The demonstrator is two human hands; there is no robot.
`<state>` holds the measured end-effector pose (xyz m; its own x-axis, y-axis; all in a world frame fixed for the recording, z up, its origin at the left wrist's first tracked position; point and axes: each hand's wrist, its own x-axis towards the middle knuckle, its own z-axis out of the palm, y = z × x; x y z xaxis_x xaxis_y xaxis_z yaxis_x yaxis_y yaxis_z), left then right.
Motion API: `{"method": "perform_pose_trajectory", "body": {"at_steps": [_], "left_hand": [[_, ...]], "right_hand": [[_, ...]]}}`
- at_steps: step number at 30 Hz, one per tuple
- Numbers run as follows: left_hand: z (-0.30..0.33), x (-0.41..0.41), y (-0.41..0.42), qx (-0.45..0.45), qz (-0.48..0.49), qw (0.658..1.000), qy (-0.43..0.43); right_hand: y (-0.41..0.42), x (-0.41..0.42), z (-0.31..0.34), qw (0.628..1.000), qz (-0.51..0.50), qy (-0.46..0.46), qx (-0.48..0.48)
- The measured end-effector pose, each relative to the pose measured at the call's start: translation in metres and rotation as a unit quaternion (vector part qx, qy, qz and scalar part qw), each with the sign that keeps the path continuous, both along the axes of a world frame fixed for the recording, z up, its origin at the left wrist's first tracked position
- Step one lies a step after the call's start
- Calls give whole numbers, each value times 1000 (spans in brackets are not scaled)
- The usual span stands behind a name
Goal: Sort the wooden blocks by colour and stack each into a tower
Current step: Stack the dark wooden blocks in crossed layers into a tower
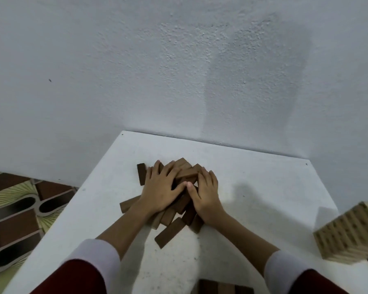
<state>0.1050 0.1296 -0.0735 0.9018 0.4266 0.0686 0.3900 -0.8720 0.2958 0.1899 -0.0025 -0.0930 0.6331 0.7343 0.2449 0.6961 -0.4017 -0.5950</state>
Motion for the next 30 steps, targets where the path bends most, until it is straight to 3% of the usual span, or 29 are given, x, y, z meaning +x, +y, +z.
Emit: {"method": "perform_pose_trajectory", "body": {"at_steps": [6, 9, 11, 14, 17, 24, 26, 30], "left_hand": [[1, -49, -11, -39, 12, 999, -27], [4, -62, -16, -56, 5, 997, -59], [8, -69, -24, -55, -26, 995, -84], [12, -73, -42, -24, -79, 995, -52], [9, -72, -52, 28, -111, 993, 3], [0, -83, -48, 67, -111, 991, -28], [4, -88, -43, 45, -110, 993, -27], [20, -106, -33, -72, -84, 983, -144]], "right_hand": [[-21, -41, 25, 976, 65, 209, -2], [-38, -42, 43, 982, 31, 183, 23], [-49, -37, 53, 985, -30, 167, -13], [-58, -37, 70, 940, -48, 318, -113], [-58, -42, 77, 899, -13, 421, -119], [-68, -48, 87, 876, 53, 468, -107], [-72, -44, 99, 896, 60, 418, -135], [-79, -39, 143, 933, 60, 325, -142]]}}
